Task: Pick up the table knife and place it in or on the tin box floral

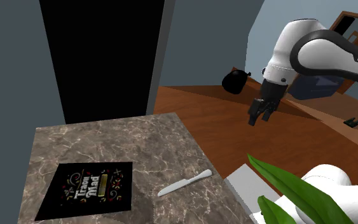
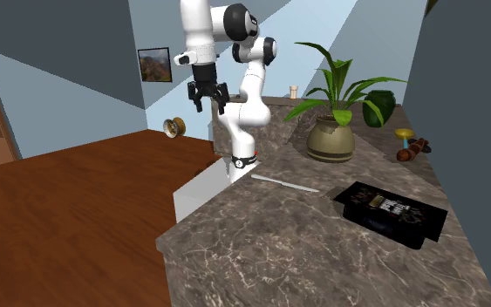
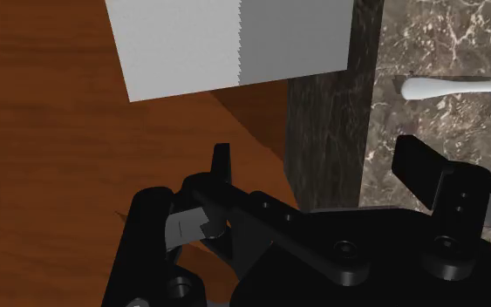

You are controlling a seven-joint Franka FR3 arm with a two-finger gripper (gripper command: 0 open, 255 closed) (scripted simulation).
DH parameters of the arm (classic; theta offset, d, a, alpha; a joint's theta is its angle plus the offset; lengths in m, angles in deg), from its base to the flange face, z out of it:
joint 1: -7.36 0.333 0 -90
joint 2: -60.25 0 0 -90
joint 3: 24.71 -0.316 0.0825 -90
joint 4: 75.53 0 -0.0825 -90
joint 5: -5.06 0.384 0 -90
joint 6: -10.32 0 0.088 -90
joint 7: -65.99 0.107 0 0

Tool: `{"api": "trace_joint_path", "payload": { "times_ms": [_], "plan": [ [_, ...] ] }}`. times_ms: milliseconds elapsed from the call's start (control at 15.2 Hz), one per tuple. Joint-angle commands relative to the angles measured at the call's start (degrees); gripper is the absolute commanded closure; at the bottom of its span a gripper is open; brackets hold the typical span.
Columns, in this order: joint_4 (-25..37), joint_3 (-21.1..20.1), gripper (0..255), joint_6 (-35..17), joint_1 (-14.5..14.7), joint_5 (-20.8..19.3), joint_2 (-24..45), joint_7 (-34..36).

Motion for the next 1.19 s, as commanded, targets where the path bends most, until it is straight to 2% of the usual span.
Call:
{"api": "trace_joint_path", "payload": {
  "times_ms": [0, 1122],
  "plan": [
    [0.00, 0.00, 0, 0.00, 0.00, 0.00, 0.00, 0.00],
    [-10.34, -6.44, 0, -29.99, 22.64, 2.16, 11.97, -32.14]
  ]
}}
